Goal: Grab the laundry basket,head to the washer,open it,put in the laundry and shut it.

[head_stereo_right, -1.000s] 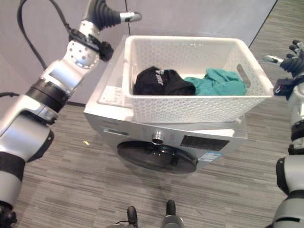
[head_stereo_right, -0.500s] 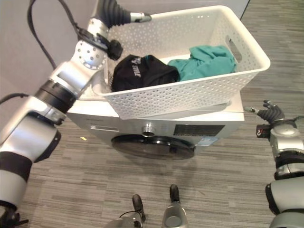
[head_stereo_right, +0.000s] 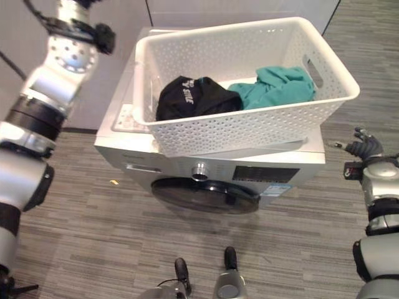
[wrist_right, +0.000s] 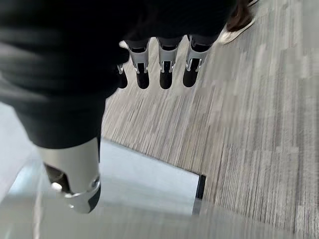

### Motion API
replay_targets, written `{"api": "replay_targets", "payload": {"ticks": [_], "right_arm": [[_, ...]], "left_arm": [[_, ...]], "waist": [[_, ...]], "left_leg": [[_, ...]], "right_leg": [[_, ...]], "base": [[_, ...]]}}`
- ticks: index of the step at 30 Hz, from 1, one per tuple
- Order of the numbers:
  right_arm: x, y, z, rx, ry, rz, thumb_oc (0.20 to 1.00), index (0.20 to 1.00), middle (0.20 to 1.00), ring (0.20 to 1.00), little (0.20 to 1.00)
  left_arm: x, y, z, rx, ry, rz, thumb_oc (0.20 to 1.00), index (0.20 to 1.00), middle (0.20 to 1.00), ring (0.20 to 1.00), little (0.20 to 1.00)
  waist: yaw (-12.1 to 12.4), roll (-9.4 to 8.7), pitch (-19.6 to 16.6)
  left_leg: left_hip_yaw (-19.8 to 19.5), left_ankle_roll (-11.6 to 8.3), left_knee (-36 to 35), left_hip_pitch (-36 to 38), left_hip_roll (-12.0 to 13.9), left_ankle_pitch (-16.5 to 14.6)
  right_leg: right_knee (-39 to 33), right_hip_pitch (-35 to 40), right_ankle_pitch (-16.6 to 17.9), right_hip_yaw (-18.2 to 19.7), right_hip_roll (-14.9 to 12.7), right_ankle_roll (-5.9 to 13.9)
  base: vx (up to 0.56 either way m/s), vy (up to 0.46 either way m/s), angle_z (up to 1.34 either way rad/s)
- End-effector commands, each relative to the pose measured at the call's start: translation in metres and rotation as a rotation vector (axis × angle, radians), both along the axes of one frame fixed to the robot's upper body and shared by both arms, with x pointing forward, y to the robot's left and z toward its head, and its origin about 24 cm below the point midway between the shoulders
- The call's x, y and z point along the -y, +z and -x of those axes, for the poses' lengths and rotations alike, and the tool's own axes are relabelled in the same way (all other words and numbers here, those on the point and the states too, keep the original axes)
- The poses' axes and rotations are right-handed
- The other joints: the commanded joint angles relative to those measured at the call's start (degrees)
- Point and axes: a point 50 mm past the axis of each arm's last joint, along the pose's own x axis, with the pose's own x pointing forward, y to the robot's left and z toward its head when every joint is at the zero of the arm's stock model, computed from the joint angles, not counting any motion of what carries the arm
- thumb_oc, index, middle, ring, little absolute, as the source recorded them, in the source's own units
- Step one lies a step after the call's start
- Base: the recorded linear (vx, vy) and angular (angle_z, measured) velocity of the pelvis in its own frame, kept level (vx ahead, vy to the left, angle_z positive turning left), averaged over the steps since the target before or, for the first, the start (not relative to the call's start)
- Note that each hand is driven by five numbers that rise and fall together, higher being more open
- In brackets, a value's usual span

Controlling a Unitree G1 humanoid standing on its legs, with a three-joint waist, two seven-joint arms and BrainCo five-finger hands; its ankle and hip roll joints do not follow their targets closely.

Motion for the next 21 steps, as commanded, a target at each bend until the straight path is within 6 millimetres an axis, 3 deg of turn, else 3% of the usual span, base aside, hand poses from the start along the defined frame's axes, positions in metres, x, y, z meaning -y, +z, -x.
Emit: {"api": "replay_targets", "payload": {"ticks": [1, 5, 6, 10, 11, 13, 14, 15, 16, 19, 21], "right_arm": [[0.026, 0.015, 0.023, 0.005, -0.080, 0.067, 1.000, 1.000, 1.000, 1.000, 1.000], [0.023, -0.008, 0.026, -0.048, -0.084, 0.029, 1.000, 1.000, 1.000, 1.000, 1.000], [0.016, -0.033, 0.029, -0.085, -0.071, -0.010, 1.000, 1.000, 1.000, 1.000, 1.000], [0.005, -0.068, 0.040, -0.112, -0.048, -0.065, 1.000, 1.000, 1.000, 1.000, 1.000], [0.006, -0.069, 0.041, -0.115, -0.049, -0.064, 1.000, 1.000, 1.000, 1.000, 1.000], [-0.002, -0.091, 0.049, -0.134, -0.041, -0.104, 1.000, 1.000, 1.000, 1.000, 1.000], [-0.015, -0.114, 0.054, -0.158, -0.021, -0.153, 1.000, 1.000, 1.000, 1.000, 1.000], [-0.015, -0.114, 0.054, -0.161, -0.021, -0.151, 1.000, 1.000, 1.000, 1.000, 1.000], [-0.027, -0.133, 0.060, -0.181, -0.005, -0.190, 1.000, 1.000, 1.000, 1.000, 1.000], [-0.032, -0.150, 0.074, -0.196, -0.020, -0.234, 1.000, 1.000, 1.000, 1.000, 1.000], [-0.032, -0.161, 0.088, -0.211, -0.049, -0.263, 1.000, 1.000, 1.000, 1.000, 1.000]], "left_arm": [[-0.007, 0.036, 0.007, 0.067, -0.031, 0.092, 1.000, 1.000, 1.000, 1.000, 1.000], [-0.021, 0.034, 0.006, 0.032, 0.005, 0.078, 1.000, 1.000, 1.000, 1.000, 1.000], [-0.038, 0.024, 0.005, 0.014, 0.062, 0.071, 1.000, 1.000, 1.000, 1.000, 1.000], [-0.074, 0.005, 0.009, 0.000, 0.185, 0.086, 1.000, 1.000, 1.000, 1.000, 1.000], [-0.074, 0.003, 0.009, -0.003, 0.185, 0.086, 1.000, 1.000, 1.000, 1.000, 1.000], [-0.089, -0.008, 0.014, -0.001, 0.216, 0.113, 1.000, 1.000, 1.000, 1.000, 1.000], [-0.102, -0.022, 0.019, -0.005, 0.234, 0.134, 1.000, 1.000, 1.000, 1.000, 1.000], [-0.103, -0.024, 0.020, -0.008, 0.235, 0.135, 1.000, 1.000, 1.000, 1.000, 1.000], [-0.109, -0.042, 0.026, -0.017, 0.228, 0.139, 1.000, 1.000, 1.000, 1.000, 1.000], [-0.126, -0.074, 0.041, -0.046, 0.246, 0.121, 1.000, 1.000, 1.000, 1.000, 1.000], [-0.142, -0.118, 0.052, -0.119, 0.261, 0.184, 1.000, 1.000, 1.000, 1.000, 1.000]], "waist": [[2.0, 0.19, -4.7], [2.6, 0.24, -5.7], [3.1, 0.15, -6.3], [4.1, -0.42, -7.1], [4.2, -0.38, -7.2], [5.0, -0.75, -7.6], [6.2, -1.12, -7.8], [6.1, -1.03, -8.0], [7.1, -1.21, -8.2], [8.8, -1.60, -8.4], [10.3, -2.35, -8.5]], "left_leg": [[2.0, -4.02, 1.2, -0.2, 3.9, -0.7], [1.9, -4.33, 1.3, 1.0, 4.5, -0.7], [1.6, -4.53, 1.4, 1.4, 4.8, -0.5], [1.2, -4.93, 1.5, 1.8, 5.6, -0.2], [1.1, -4.96, 1.5, 1.8, 5.6, -0.1], [0.7, -5.22, 1.5, 1.7, 6.0, 0.3], [0.2, -5.38, 1.5, 1.6, 6.3, 0.6], [0.1, -5.40, 1.5, 1.6, 6.3, 0.6], [-0.4, -5.50, 1.5, 1.6, 6.5, 0.8], [-1.2, -5.61, 1.6, 1.6, 6.8, 1.0], [-1.9, -5.73, 1.7, 1.4, 7.0, 1.1]], "right_leg": [[8.8, 2.1, -8.3, -1.0, -2.7, 5.77], [8.5, 3.5, -8.8, -1.3, -2.2, 5.48], [8.1, 4.3, -9.1, -1.6, -1.8, 5.22], [7.1, 5.4, -9.6, -1.9, -0.8, 4.57], [7.1, 5.5, -9.6, -2.0, -0.8, 4.54], [6.6, 6.1, -10.0, -2.4, -0.2, 4.06], [5.9, 6.7, -10.1, -3.2, 0.3, 3.66], [5.9, 6.8, -10.1, -3.3, 0.3, 3.63], [5.5, 7.3, -10.2, -3.7, 0.7, 3.29], [4.9, 7.8, -10.3, -4.4, 1.2, 2.87], [4.4, 8.3, -10.4, -5.0, 1.4, 2.44]], "base": [[0.01, -0.067, 0.02], [0.00, -0.086, 0.03], [-0.03, -0.123, 0.06], [-0.04, -0.114, 0.05], [-0.04, -0.088, 0.00], [-0.07, -0.129, 0.09], [-0.06, -0.120, 0.16], [-0.07, -0.137, 0.28], [-0.04, -0.083, 0.26], [-0.04, -0.078, 0.12], [-0.02, -0.082, 0.18]]}}
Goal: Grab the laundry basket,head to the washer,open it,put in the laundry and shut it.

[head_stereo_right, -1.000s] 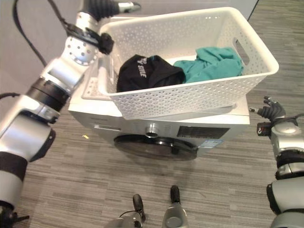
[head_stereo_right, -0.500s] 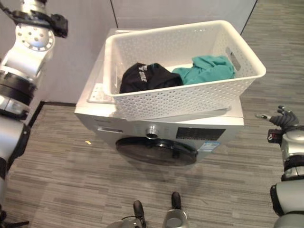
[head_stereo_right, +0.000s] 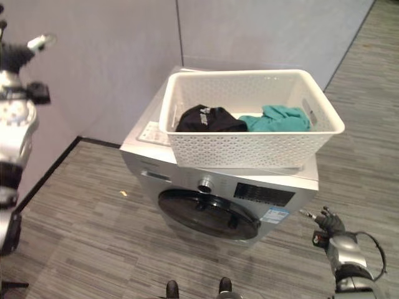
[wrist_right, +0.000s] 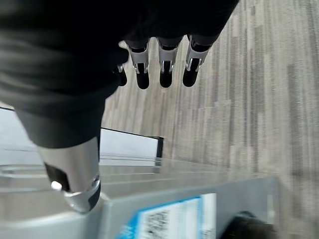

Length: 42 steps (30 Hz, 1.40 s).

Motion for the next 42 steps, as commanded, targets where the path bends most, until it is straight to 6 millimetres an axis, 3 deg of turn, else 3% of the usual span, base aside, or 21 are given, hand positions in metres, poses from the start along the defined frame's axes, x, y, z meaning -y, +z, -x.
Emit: {"api": "replay_targets", "payload": {"ticks": [1, 3, 4, 5, 6, 7, 8, 12, 13, 14, 15, 16, 21, 25, 27, 32, 36, 38, 42], "right_arm": [[0.006, 0.014, -0.008, 0.097, 0.002, 0.032, 1.000, 1.000, 1.000, 1.000, 1.000], [0.006, 0.007, 0.002, 0.083, -0.024, 0.014, 1.000, 1.000, 1.000, 1.000, 1.000], [0.001, -0.008, 0.012, 0.042, -0.051, -0.021, 1.000, 1.000, 1.000, 1.000, 1.000], [0.001, -0.008, 0.012, 0.039, -0.048, -0.019, 1.000, 1.000, 1.000, 1.000, 1.000], [-0.001, -0.021, 0.025, 0.001, -0.089, -0.061, 1.000, 1.000, 1.000, 1.000, 1.000], [-0.001, -0.021, 0.025, 0.001, -0.088, -0.060, 1.000, 1.000, 1.000, 1.000, 1.000], [-0.014, -0.043, 0.042, -0.058, -0.135, -0.126, 1.000, 1.000, 1.000, 1.000, 1.000], [-0.036, -0.074, 0.071, -0.165, -0.188, -0.220, 1.000, 1.000, 1.000, 1.000, 1.000], [-0.048, -0.086, 0.084, -0.211, -0.205, -0.259, 1.000, 1.000, 1.000, 1.000, 1.000], [-0.053, -0.092, 0.091, -0.234, -0.216, -0.275, 1.000, 1.000, 1.000, 1.000, 1.000], [-0.053, -0.092, 0.091, -0.235, -0.216, -0.275, 1.000, 1.000, 1.000, 1.000, 1.000], [-0.061, -0.101, 0.108, -0.287, -0.237, -0.299, 1.000, 1.000, 1.000, 1.000, 1.000], [-0.066, -0.112, 0.156, -0.429, -0.296, -0.303, 1.000, 1.000, 1.000, 1.000, 1.000], [-0.060, -0.109, 0.162, -0.418, -0.349, -0.297, 1.000, 1.000, 1.000, 1.000, 1.000], [-0.048, -0.101, 0.147, -0.354, -0.348, -0.263, 1.000, 1.000, 1.000, 1.000, 1.000], [-0.043, -0.095, 0.126, -0.277, -0.327, -0.251, 1.000, 1.000, 1.000, 1.000, 1.000], [-0.060, -0.106, 0.140, -0.313, -0.344, -0.316, 1.000, 1.000, 1.000, 1.000, 1.000], [-0.057, -0.107, 0.155, -0.330, -0.397, -0.322, 1.000, 1.000, 1.000, 1.000, 1.000], [-0.062, -0.110, 0.159, -0.343, -0.416, -0.331, 1.000, 1.000, 1.000, 1.000, 1.000]], "left_arm": [[-0.017, -0.016, 0.011, 0.017, 0.036, 0.040, 1.000, 1.000, 1.000, 1.000, 1.000], [-0.025, -0.064, 0.025, -0.091, 0.055, 0.101, 1.000, 1.000, 1.000, 1.000, 1.000], [-0.028, -0.113, 0.040, -0.215, 0.077, 0.177, 1.000, 1.000, 1.000, 1.000, 1.000], [-0.029, -0.114, 0.042, -0.218, 0.079, 0.179, 1.000, 1.000, 1.000, 1.000, 1.000], [-0.037, -0.162, 0.064, -0.345, 0.127, 0.285, 1.000, 1.000, 1.000, 1.000, 1.000], [-0.038, -0.162, 0.065, -0.346, 0.128, 0.285, 1.000, 1.000, 1.000, 1.000, 1.000], [-0.035, -0.222, 0.100, -0.522, 0.161, 0.417, 1.000, 1.000, 1.000, 1.000, 1.000], [-0.027, -0.290, 0.148, -0.776, 0.187, 0.575, 1.000, 1.000, 1.000, 1.000, 1.000], [-0.021, -0.315, 0.168, -0.897, 0.190, 0.622, 1.000, 1.000, 1.000, 1.000, 1.000], [-0.019, -0.328, 0.180, -0.968, 0.195, 0.631, 1.000, 1.000, 1.000, 1.000, 1.000], [-0.019, -0.328, 0.180, -0.968, 0.195, 0.631, 1.000, 1.000, 1.000, 1.000, 1.000], [-0.014, -0.348, 0.202, -1.080, 0.207, 0.686, 1.000, 1.000, 1.000, 1.000, 1.000], [-0.005, -0.380, 0.251, -1.290, 0.246, 0.778, 1.000, 1.000, 1.000, 1.000, 1.000], [-0.005, -0.386, 0.267, -1.357, 0.275, 0.773, 1.000, 1.000, 1.000, 1.000, 1.000], [-0.006, -0.389, 0.276, -1.374, 0.304, 0.805, 1.000, 1.000, 1.000, 1.000, 1.000], [-0.001, -0.392, 0.275, -1.348, 0.299, 0.859, 1.000, 1.000, 1.000, 1.000, 1.000], [0.010, -0.396, 0.269, -1.362, 0.248, 0.866, 1.000, 1.000, 1.000, 1.000, 1.000], [0.013, -0.398, 0.272, -1.380, 0.239, 0.881, 1.000, 1.000, 1.000, 1.000, 1.000], [0.017, -0.399, 0.272, -1.384, 0.230, 0.877, 1.000, 1.000, 1.000, 1.000, 1.000]], "waist": [[3.5, -0.30, -3.2], [4.5, -0.66, -3.4], [5.6, -1.03, -3.6], [5.3, -0.90, -3.8], [6.6, -1.27, -3.9], [6.5, -1.24, -3.9], [8.1, -1.48, -4.0], [9.7, -1.53, -4.3], [10.2, -1.35, -4.1], [10.3, -1.25, -4.1], [10.3, -1.27, -4.1], [10.6, -1.03, -4.0], [10.2, -0.43, -3.5], [9.8, -0.07, -3.2], [9.8, -0.02, -3.0], [9.8, -0.09, -2.9], [9.4, -0.16, -2.8], [8.7, -0.15, -2.8], [8.2, -0.03, -2.8]], "left_leg": [[2.3, -2.57, 1.8, -1.7, 3.2, 0.5], [1.7, -2.56, 2.1, -1.7, 3.3, 0.4], [1.0, -2.44, 2.4, -1.9, 3.3, 0.2], [0.9, -2.45, 2.4, -2.0, 3.3, 0.1], [0.3, -2.36, 2.6, -2.1, 3.2, 0.1], [0.2, -2.36, 2.6, -2.2, 3.2, 0.1], [-0.5, -2.18, 2.6, -2.4, 3.1, 0.1], [-1.5, -1.90, 2.6, -2.8, 2.8, 0.1], [-1.8, -1.78, 2.7, -2.9, 2.6, 0.2], [-1.9, -1.74, 2.7, -3.0, 2.5, 0.2], [-2.0, -1.74, 2.7, -3.0, 2.5, 0.2], [-2.1, -1.71, 2.7, -3.2, 2.5, 0.2], [-2.7, -1.59, 2.6, -3.7, 2.1, 0.2], [-2.8, -1.58, 2.4, -3.7, 2.1, 0.3], [-2.6, -1.62, 2.1, -3.7, 2.0, 0.4], [-2.6, -1.62, 1.9, -3.6, 1.8, 0.3], [-2.5, -1.61, 1.8, -3.5, 1.6, 0.1], [-2.3, -1.61, 1.7, -3.5, 1.6, 0.1], [-2.2, -1.62, 1.6, -3.2, 1.6, 0.0]], "right_leg": [[4.2, 2.7, -8.1, -1.1, -2.1, 5.24], [3.8, 3.2, -8.0, -1.6, -2.0, 4.90], [3.5, 3.5, -8.1, -2.1, -1.7, 4.53], [3.5, 3.6, -8.1, -2.2, -1.7, 4.52], [3.3, 3.9, -8.2, -2.8, -1.6, 4.17], [3.3, 3.9, -8.2, -2.9, -1.6, 4.17], [3.1, 4.1, -8.2, -3.3, -1.5, 3.93], [3.0, 4.1, -8.1, -4.0, -1.4, 3.87], [3.1, 4.2, -8.2, -4.3, -1.5, 3.82], [3.2, 4.2, -8.2, -4.4, -1.5, 3.84], [3.2, 4.2, -8.2, -4.5, -1.5, 3.84], [3.3, 4.1, -8.2, -4.9, -1.7, 3.90], [3.5, 3.9, -8.2, -5.7, -2.2, 4.10], [3.5, 3.7, -8.1, -5.6, -2.4, 4.22], [3.4, 3.6, -8.0, -5.6, -2.6, 4.34], [3.2, 3.6, -7.9, -5.5, -2.8, 4.45], [3.0, 3.7, -7.8, -5.7, -2.9, 4.51], [3.1, 3.6, -7.7, -5.5, -2.9, 4.52], [3.1, 3.7, -7.8, -5.4, -2.9, 4.42]], "base": [[-0.01, -0.069, 0.13], [0.00, -0.066, 0.17], [0.00, -0.054, 0.32], [0.01, -0.058, 0.46], [0.01, -0.024, 0.54], [0.01, -0.033, 0.40], [0.00, -0.006, 0.27], [0.01, 0.007, 0.15], [-0.01, 0.026, 0.14], [0.00, 0.023, 0.10], [-0.01, 0.027, 0.07], [0.00, 0.025, 0.07], [-0.01, 0.032, 0.06], [0.00, 0.003, 0.01], [0.00, 0.000, 0.00], [0.00, 0.000, 0.00], [0.00, 0.011, 0.03], [0.00, 0.000, 0.00], [0.00, 0.000, 0.00]]}}
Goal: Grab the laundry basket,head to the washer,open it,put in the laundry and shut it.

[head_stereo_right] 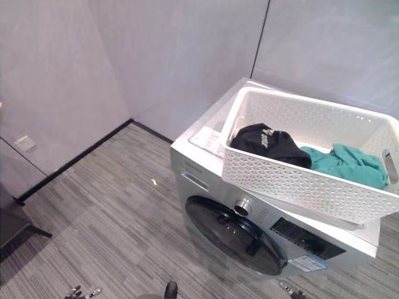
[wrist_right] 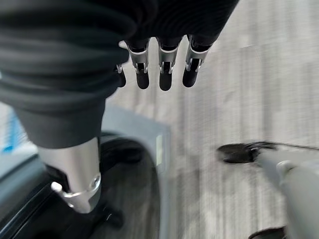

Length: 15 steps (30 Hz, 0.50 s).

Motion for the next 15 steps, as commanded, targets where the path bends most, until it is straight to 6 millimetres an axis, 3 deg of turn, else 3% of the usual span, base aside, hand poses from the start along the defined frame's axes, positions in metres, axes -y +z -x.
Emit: {"api": "replay_targets", "payload": {"ticks": [1, 9, 15], "right_arm": [[0.012, 0.005, 0.009, -0.011, -0.063, 0.040, 1.000, 1.000, 1.000, 1.000, 1.000], [0.004, 0.001, 0.006, -0.014, -0.060, 0.018, 1.000, 1.000, 1.000, 1.000, 1.000], [-0.007, -0.005, 0.015, -0.058, -0.019, -0.016, 1.000, 1.000, 1.000, 1.000, 1.000]], "left_arm": [[0.004, -0.001, -0.007, 0.032, 0.004, -0.001, 1.000, 1.000, 1.000, 1.000, 1.000], [0.005, 0.001, -0.014, 0.059, 0.017, -0.009, 1.000, 1.000, 1.000, 1.000, 1.000], [0.008, 0.000, -0.017, 0.061, 0.002, -0.010, 1.000, 1.000, 1.000, 1.000, 1.000]], "waist": [[0.1, 1.78, -1.6], [0.0, 1.73, -1.8], [-0.3, 1.71, -1.8]], "left_leg": [[4.0, -1.64, 1.5, -2.6, 3.2, 0.8], [3.9, -1.62, 1.4, -2.4, 3.2, 0.6], [3.8, -1.58, 1.3, -2.3, 3.1, 0.7]], "right_leg": [[3.1, 0.5, -4.4, 1.3, -1.5, 3.38], [3.1, 0.7, -4.4, 1.4, -1.6, 3.32], [3.1, 0.7, -4.2, 1.5, -1.7, 3.37]], "base": [[0.00, 0.000, 0.00], [0.00, 0.000, 0.00], [0.00, 0.000, 0.00]]}}
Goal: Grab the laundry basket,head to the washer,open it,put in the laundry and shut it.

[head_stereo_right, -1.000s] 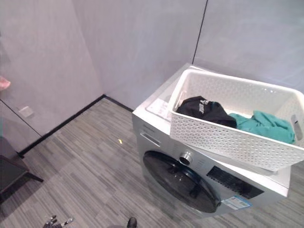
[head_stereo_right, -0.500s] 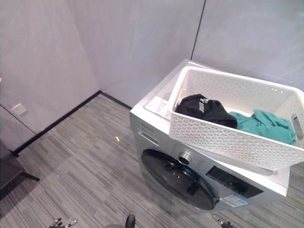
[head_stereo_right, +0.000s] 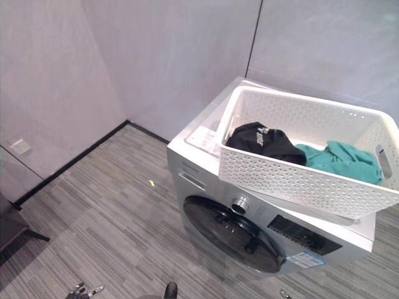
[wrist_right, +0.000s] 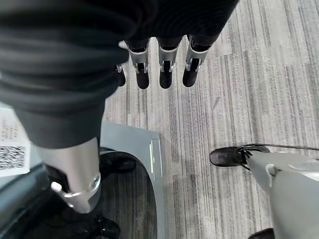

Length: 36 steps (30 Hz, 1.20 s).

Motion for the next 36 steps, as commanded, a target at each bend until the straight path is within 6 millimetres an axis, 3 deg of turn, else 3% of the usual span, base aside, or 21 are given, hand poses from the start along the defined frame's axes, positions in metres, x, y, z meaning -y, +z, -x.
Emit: {"api": "replay_targets", "payload": {"ticks": [1, 5, 6, 24, 33, 36], "right_arm": [[0.004, 0.000, 0.008, -0.048, 0.012, 0.012, 1.000, 1.000, 1.000, 1.000, 1.000], [0.002, 0.000, 0.008, -0.050, 0.020, 0.008, 1.000, 1.000, 1.000, 1.000, 1.000], [-0.059, -0.007, -0.043, 0.045, 0.505, 0.048, 1.000, 1.000, 1.000, 1.000, 1.000], [-0.058, -0.010, -0.035, 0.007, 0.488, 0.049, 1.000, 1.000, 1.000, 1.000, 1.000], [-0.051, -0.003, -0.039, 0.068, 0.468, 0.100, 1.000, 1.000, 1.000, 1.000, 1.000], [-0.040, 0.006, -0.041, 0.107, 0.492, 0.149, 1.000, 1.000, 1.000, 1.000, 1.000]], "left_arm": [[0.006, 0.000, -0.010, 0.038, -0.004, -0.012, 1.000, 1.000, 1.000, 1.000, 1.000], [0.007, 0.000, -0.012, 0.040, -0.014, -0.011, 1.000, 1.000, 1.000, 1.000, 1.000], [0.016, -0.003, -0.024, 0.097, 0.186, 0.022, 1.000, 1.000, 1.000, 1.000, 1.000], [0.020, -0.005, -0.020, 0.086, 0.199, 0.035, 1.000, 1.000, 1.000, 1.000, 1.000], [0.020, 0.000, -0.031, 0.133, 0.180, 0.029, 1.000, 1.000, 1.000, 1.000, 1.000], [0.017, 0.003, -0.036, 0.153, 0.151, 0.017, 1.000, 1.000, 1.000, 1.000, 1.000]], "waist": [[0.2, 1.91, -1.8], [-0.1, 2.03, -1.8], [-1.4, -3.10, 0.5], [-2.3, -2.89, 0.0], [-4.5, -2.64, 0.7], [-6.4, -2.61, 1.1]], "left_leg": [[3.7, -1.62, 1.3, -2.7, 2.9, 0.8], [3.5, -1.59, 1.2, -2.8, 2.8, 0.8], [8.5, -3.34, 4.4, -1.4, 6.9, -1.9], [9.8, -3.49, 3.2, 0.8, 6.7, -2.2], [14.0, -3.08, 2.9, 2.7, 7.0, -3.1], [16.8, -3.06, 2.8, 3.8, 7.2, -3.4]], "right_leg": [[3.1, 0.4, -4.2, 1.4, -1.8, 3.33], [3.0, 0.1, -4.2, 1.6, -1.8, 3.33], [4.7, 1.2, -2.5, -0.7, -7.5, 5.18], [3.7, 1.7, -1.5, 0.3, -7.8, 5.79], [3.4, -0.8, 0.5, 4.6, -8.2, 6.73], [3.1, -2.0, 1.3, 7.2, -8.4, 7.17]], "base": [[0.00, 0.000, 0.00], [0.00, 0.000, 0.00], [0.00, 0.000, 0.00], [0.01, 0.005, -0.04], [-0.01, 0.016, -0.25], [-0.03, 0.022, -0.40]]}}
